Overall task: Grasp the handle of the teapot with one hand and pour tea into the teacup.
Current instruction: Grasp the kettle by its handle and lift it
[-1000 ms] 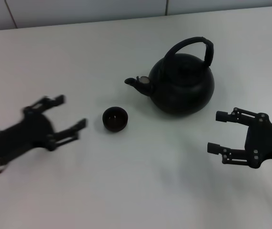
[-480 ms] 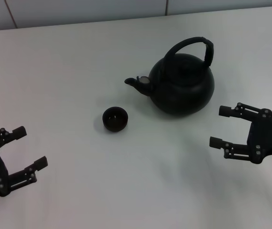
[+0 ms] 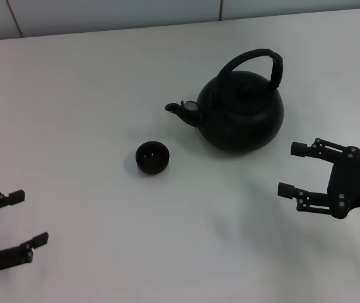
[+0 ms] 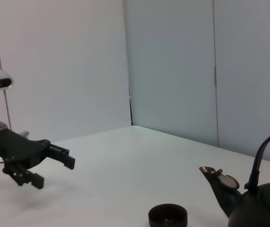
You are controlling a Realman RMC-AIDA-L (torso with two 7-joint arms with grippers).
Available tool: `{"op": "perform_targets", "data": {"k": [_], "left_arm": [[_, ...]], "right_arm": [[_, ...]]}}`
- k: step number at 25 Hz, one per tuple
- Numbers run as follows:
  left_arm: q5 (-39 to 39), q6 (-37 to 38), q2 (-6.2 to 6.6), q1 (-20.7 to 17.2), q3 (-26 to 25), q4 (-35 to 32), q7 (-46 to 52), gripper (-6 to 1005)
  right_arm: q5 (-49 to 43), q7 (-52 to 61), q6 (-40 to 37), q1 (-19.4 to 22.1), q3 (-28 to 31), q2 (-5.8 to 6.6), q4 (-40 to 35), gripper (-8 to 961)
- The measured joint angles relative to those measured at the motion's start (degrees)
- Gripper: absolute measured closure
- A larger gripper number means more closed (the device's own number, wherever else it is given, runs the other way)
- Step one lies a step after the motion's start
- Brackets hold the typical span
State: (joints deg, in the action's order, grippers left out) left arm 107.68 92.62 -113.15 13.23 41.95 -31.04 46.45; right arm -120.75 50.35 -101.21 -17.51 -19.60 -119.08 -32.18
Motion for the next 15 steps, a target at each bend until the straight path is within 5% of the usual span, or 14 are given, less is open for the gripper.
{"op": "perform_targets", "data": {"k": [9, 13, 15], "left_arm": [[-0.16, 0.56, -0.36, 0.67, -1.58, -0.01, 0.12, 136], [-0.16, 0.59, -0.7, 1.19, -1.6, 0.14, 0.13, 136], [-0.16, 0.55, -0.92, 1.29, -1.61, 0.18, 0.13, 136]], "right_arm": [[0.76, -3.31, 0.14, 0.81, 2.45, -0.1, 4.07, 185], [5.38, -11.38, 1.02, 2.38, 9.73, -0.12, 12.72, 186], [10.94, -21.72, 4.15, 3.85, 17.25, -0.29, 23.74, 186]]}}
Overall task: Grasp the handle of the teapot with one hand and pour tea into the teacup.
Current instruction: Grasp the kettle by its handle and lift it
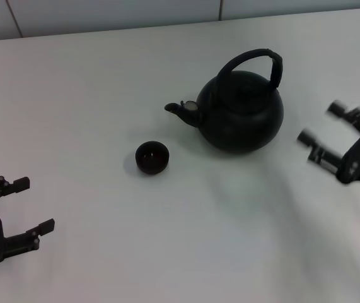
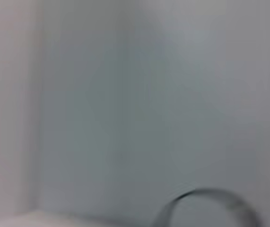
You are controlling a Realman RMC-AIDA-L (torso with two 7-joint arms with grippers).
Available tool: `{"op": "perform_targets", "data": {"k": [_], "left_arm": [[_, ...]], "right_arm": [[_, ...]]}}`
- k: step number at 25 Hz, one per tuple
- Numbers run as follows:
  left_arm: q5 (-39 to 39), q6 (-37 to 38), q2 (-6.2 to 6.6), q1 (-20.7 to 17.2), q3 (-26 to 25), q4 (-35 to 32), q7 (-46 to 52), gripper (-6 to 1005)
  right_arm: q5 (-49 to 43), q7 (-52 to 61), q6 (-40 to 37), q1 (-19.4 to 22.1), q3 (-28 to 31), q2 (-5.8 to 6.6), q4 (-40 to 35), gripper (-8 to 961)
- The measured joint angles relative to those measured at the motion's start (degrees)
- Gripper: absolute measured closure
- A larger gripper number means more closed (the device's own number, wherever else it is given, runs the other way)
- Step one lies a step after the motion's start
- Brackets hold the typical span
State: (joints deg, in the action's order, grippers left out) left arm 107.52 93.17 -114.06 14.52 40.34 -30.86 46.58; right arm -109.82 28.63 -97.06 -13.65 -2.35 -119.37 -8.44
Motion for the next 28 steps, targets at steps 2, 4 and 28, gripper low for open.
{"op": "perform_targets", "data": {"k": [2, 4, 28], "left_arm": [[0.0, -0.08, -0.13, 0.11, 0.0, 0.02, 0.0, 136], [0.0, -0.08, -0.13, 0.11, 0.0, 0.02, 0.0, 136], [0.15, 0.32, -0.8, 0.28, -0.61, 0.02, -0.37, 136]], "right_arm": [[3.37, -9.33, 2.93, 0.76, 4.46, -0.13, 8.63, 187], [4.54, -13.31, 4.45, 0.99, 5.98, -0.14, 12.21, 187], [10.94, -25.61, 20.88, -8.38, 11.83, 0.17, 22.4, 192]]}}
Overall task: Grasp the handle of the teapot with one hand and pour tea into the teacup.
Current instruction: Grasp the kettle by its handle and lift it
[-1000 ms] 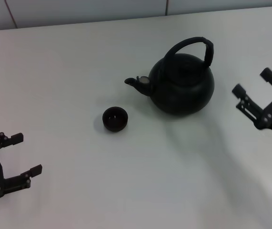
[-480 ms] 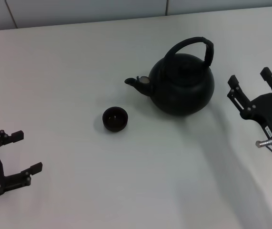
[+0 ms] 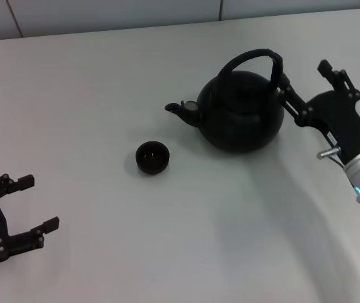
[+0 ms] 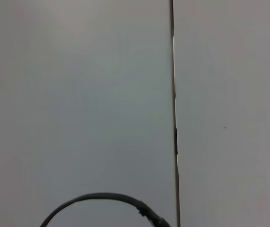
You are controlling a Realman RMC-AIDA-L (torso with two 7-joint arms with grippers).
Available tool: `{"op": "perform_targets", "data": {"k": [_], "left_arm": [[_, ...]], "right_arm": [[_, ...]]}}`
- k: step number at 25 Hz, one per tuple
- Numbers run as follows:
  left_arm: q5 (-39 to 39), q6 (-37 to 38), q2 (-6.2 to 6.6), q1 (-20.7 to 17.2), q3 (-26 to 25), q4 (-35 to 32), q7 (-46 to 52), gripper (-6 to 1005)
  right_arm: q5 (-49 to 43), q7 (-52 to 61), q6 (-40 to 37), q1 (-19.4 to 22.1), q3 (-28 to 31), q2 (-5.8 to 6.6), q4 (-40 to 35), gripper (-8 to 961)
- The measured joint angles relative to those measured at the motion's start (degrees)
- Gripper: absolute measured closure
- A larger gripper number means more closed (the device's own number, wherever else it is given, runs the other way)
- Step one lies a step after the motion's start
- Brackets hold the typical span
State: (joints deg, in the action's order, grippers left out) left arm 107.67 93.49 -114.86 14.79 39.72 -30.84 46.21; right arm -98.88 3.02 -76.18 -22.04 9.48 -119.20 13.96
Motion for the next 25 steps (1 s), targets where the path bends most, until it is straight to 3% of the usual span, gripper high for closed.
{"op": "perform_targets", "data": {"k": [7, 25], "left_arm": [[-0.1, 0.24, -0.32, -0.19, -0.14, -0.17, -0.15, 136], [-0.19, 0.52, -0.8, -0.12, -0.68, -0.37, -0.16, 136]], "right_arm": [[0.01, 1.67, 5.12, -3.76, 0.45, 0.12, -1.95, 193], [-0.15, 2.78, 6.94, -4.87, 0.45, 0.06, -3.08, 197]]}}
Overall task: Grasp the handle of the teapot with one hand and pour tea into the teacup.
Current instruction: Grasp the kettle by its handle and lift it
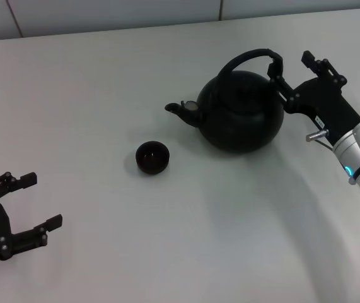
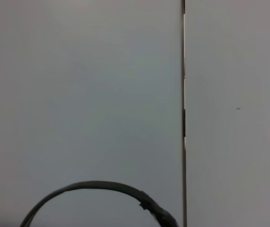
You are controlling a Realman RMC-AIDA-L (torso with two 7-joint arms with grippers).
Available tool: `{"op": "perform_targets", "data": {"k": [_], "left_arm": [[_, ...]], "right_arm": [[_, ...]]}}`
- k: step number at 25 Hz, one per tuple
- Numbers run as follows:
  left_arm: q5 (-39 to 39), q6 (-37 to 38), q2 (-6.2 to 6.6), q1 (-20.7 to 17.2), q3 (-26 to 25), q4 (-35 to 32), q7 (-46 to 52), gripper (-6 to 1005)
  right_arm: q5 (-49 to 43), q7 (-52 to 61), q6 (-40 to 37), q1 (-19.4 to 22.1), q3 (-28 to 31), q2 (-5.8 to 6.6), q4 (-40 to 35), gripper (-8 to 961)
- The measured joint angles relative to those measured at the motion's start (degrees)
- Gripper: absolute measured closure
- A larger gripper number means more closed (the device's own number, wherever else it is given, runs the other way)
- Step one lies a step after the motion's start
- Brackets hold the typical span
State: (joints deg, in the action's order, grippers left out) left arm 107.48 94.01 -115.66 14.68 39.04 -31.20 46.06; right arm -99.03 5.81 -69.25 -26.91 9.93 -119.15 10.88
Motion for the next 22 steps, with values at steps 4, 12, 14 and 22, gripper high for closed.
{"op": "perform_targets", "data": {"k": [4, 12, 14, 22], "left_arm": [[0.0, 0.03, -0.01, -0.03, -0.12, 0.0, 0.02, 136], [0.0, 0.13, -0.09, -0.09, -0.1, -0.09, 0.22, 137], [0.01, 0.13, -0.09, -0.09, -0.1, -0.09, 0.23, 137], [0.01, 0.29, -0.1, -0.09, -0.71, -0.09, 0.08, 137]], "right_arm": [[-0.2, 0.0, 0.0, -0.15, -0.05, 0.02, 0.02, 304], [-0.29, 0.0, -0.01, -0.25, -0.43, 0.06, 0.06, 624], [-0.29, 0.0, -0.02, -0.25, -0.48, 0.06, 0.08, 668], [-0.29, -0.02, -0.72, -0.14, -0.24, 0.0, 0.18, 845]]}}
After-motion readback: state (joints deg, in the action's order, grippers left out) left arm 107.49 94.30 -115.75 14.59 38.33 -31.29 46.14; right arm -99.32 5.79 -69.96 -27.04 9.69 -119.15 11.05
